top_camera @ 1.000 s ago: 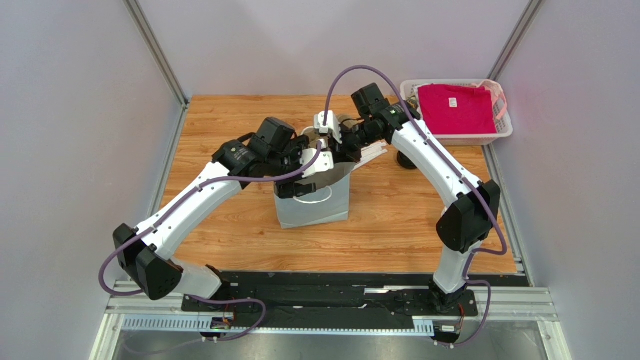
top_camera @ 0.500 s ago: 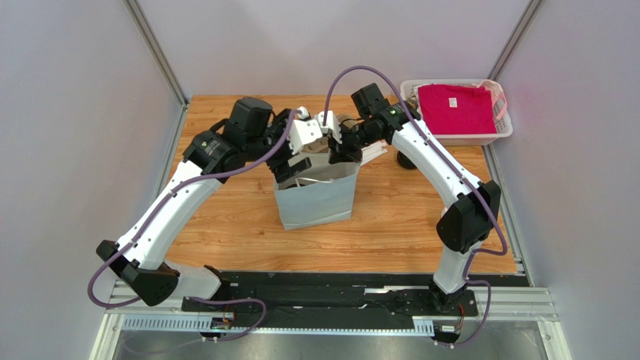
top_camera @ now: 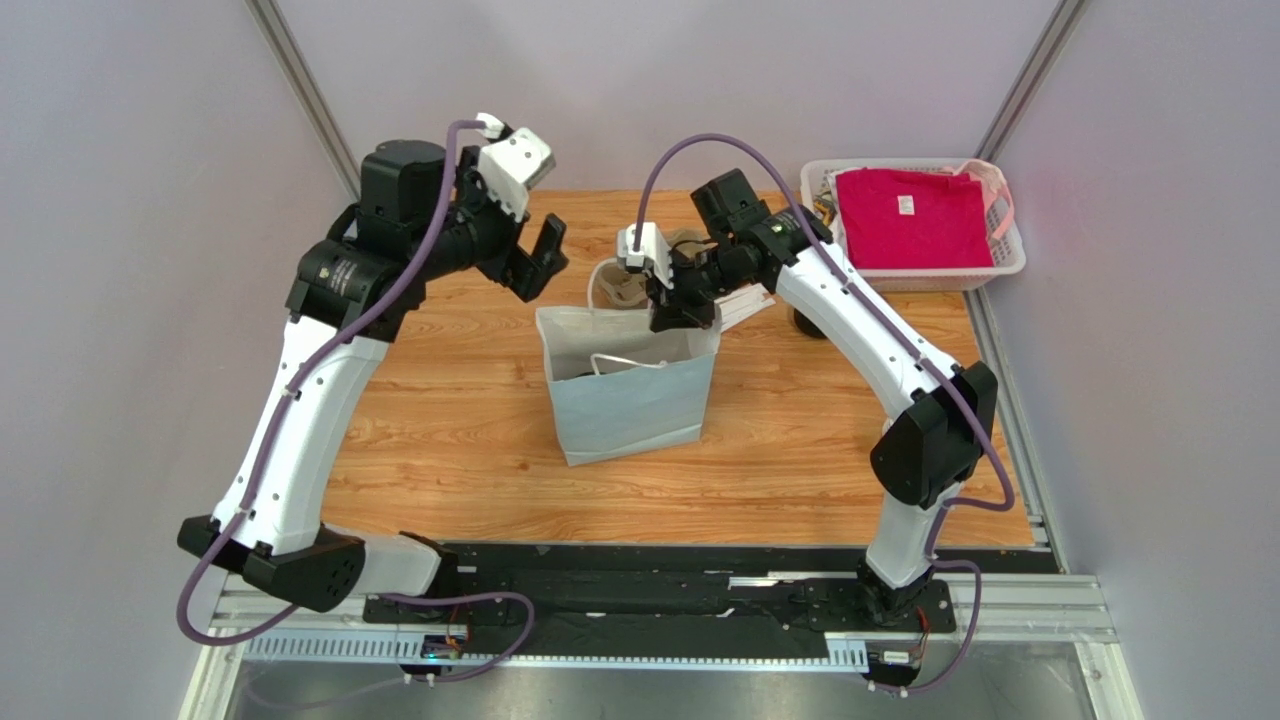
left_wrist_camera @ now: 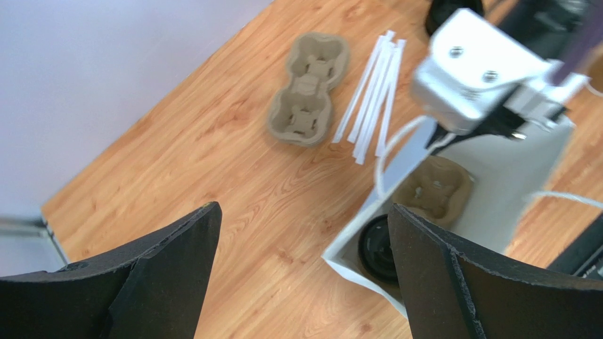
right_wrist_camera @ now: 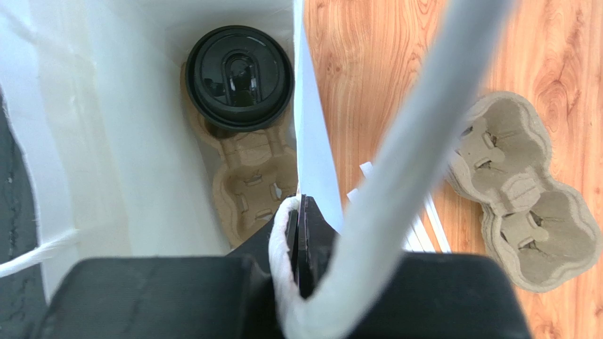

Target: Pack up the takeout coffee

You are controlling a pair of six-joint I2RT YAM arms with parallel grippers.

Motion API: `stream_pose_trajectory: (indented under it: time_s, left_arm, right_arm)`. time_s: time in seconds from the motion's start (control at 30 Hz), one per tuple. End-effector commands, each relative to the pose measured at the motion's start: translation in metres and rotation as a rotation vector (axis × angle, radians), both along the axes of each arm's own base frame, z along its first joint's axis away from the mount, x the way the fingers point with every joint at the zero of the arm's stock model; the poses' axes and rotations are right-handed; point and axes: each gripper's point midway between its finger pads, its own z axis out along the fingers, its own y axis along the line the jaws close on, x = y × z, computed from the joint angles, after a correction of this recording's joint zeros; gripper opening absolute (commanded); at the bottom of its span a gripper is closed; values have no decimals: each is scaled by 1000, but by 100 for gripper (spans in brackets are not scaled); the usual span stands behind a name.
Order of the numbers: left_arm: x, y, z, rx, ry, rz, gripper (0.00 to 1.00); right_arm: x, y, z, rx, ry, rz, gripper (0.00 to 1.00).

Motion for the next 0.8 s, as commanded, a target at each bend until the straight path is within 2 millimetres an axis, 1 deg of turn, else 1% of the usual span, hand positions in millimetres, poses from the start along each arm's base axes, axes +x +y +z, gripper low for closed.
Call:
stream_pose_trajectory:
  time_s: [0.0, 0.03, 0.1, 0.17, 0.33, 0.37, 0.43, 0.47, 0.53, 0.57, 0.63, 0.67, 0.77]
  left_arm:
    - [12, 23, -2, -51, 43, 125, 96]
    - [13, 26, -3, -47, 40, 133, 96]
    - [16, 38, -12, -11, 51, 169, 96]
    - [14, 46, -20, 15, 59, 182, 95]
    - [10, 56, -31, 34, 82, 213, 95]
    - [9, 58, -34, 43, 85, 216, 96]
    - [9, 62, -37, 54, 85, 231, 96]
    - [11, 66, -37, 61, 81, 243, 96]
    - [13, 70, -37, 56, 85, 260, 96]
    - [15, 74, -38, 45, 97, 275, 96]
    - [17, 76, -39, 22, 118, 292, 96]
    - [20, 79, -41, 13, 134, 302, 96]
    - [25, 82, -44, -6, 152, 318, 96]
  right_arm:
    - [-2, 20, 13, 39, 23, -21, 0]
    - [-5, 26, 14, 42, 26, -16, 0]
    - [-5, 33, 14, 52, 44, -31, 0]
    - [-7, 42, 17, 70, 46, -27, 0]
    - [-11, 57, 23, 98, 33, -10, 0]
    - [-10, 60, 28, 107, 24, -8, 7]
    - [-12, 62, 32, 117, 27, -2, 16]
    - [-11, 63, 37, 124, 20, -4, 26]
    - [-11, 62, 44, 129, 9, -13, 33]
    - [-12, 61, 47, 128, 10, -18, 40]
    - [-12, 57, 58, 137, -9, -28, 43]
    - [-12, 55, 60, 141, -4, -40, 47]
    - [-9, 48, 80, 176, -6, -76, 52]
